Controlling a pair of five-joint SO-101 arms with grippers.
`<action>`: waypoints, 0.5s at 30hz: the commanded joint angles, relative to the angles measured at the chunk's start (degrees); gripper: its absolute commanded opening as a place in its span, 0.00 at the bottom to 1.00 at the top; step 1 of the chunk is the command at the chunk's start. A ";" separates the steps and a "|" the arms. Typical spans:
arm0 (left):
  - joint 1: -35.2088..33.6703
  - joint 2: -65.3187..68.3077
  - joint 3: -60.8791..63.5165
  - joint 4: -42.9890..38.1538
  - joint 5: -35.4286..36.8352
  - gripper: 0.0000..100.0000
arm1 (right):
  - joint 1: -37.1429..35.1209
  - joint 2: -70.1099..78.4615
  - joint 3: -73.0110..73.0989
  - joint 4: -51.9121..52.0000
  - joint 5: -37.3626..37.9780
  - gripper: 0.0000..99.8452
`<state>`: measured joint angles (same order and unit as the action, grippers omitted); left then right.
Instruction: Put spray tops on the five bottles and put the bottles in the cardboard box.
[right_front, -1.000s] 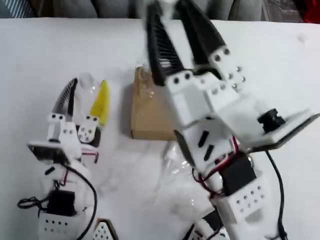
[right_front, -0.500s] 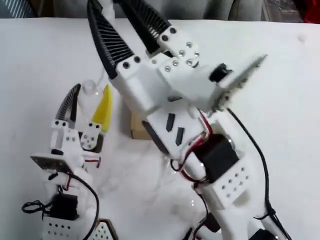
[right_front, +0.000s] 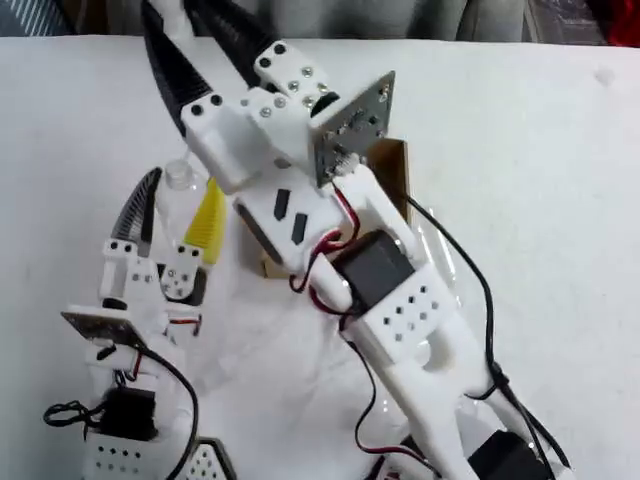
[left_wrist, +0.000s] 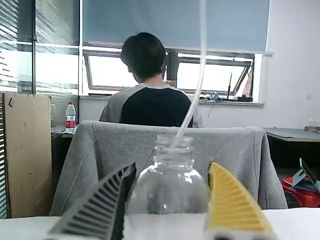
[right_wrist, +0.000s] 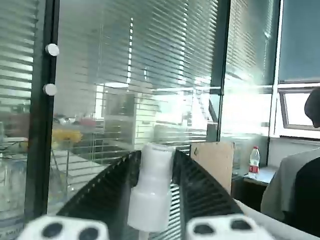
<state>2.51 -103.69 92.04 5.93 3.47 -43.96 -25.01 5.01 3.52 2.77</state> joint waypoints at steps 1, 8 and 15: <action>0.57 -1.10 -0.62 -1.76 0.00 0.02 | -0.48 0.22 -2.55 -0.66 0.79 0.02; 0.57 -1.10 -0.62 -1.76 0.00 0.02 | -3.03 -0.40 3.43 2.86 0.79 0.02; 0.57 -1.10 -0.53 -1.67 0.00 0.02 | -5.32 -0.13 3.34 15.52 0.79 0.03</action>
<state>2.51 -103.69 92.04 5.93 3.47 -48.26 -24.48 9.14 14.86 3.03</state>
